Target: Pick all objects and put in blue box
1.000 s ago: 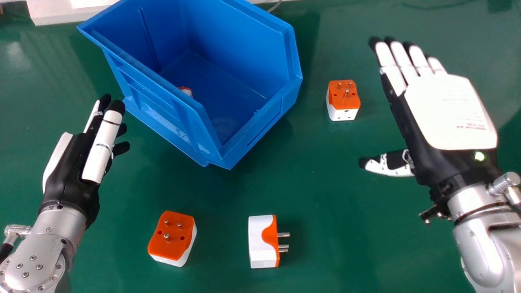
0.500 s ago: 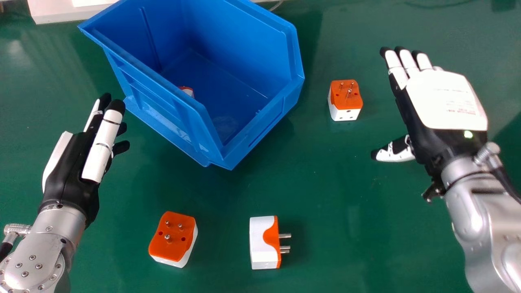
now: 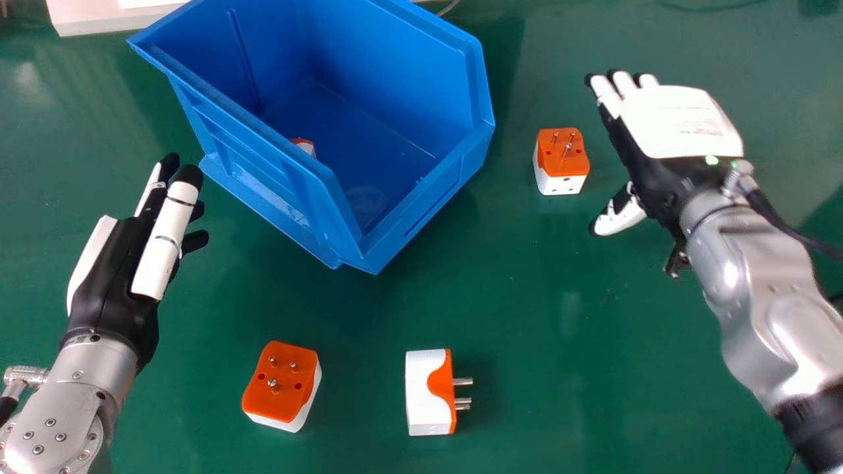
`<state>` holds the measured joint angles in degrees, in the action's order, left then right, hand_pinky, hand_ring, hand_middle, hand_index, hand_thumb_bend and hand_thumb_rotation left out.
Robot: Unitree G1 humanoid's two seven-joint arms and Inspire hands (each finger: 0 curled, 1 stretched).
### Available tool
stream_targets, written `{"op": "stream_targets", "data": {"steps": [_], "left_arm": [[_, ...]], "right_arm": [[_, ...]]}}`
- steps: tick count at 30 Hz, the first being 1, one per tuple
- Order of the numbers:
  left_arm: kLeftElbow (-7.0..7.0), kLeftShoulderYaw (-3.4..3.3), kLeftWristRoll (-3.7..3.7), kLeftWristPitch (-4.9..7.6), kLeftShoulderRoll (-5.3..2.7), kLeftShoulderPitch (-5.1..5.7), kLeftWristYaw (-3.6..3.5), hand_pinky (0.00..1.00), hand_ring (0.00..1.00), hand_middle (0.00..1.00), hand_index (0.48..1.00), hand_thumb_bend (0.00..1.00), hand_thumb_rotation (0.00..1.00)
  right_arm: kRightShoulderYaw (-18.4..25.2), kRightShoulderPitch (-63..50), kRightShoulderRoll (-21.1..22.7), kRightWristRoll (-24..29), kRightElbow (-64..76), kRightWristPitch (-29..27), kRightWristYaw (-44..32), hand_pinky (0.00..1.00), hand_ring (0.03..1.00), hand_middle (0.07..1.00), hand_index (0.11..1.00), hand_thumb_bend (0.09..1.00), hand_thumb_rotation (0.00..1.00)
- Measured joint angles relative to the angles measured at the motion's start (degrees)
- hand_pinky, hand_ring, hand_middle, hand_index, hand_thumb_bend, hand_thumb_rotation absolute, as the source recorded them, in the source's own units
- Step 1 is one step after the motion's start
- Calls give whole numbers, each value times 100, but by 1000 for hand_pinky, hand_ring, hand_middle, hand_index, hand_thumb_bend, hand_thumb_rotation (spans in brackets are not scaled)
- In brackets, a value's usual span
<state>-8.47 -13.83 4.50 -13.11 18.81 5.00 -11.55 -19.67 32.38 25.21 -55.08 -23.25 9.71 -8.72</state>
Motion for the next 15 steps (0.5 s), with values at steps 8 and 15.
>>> {"op": "stream_targets", "data": {"steps": [8,15], "left_arm": [[-174,-1,-1,0,-2,130,13,896,949,973,1000,494,1000],[-417,8,-1,-4,-12,295,25,892,947,972,1000,495,1000]], "right_arm": [[-519,853,-54,44,-1021,-177,-257,886,972,995,918,582,54],[-789,1523,-224,189,-1870,-457,-289,892,970,989,895,575,104]]}}
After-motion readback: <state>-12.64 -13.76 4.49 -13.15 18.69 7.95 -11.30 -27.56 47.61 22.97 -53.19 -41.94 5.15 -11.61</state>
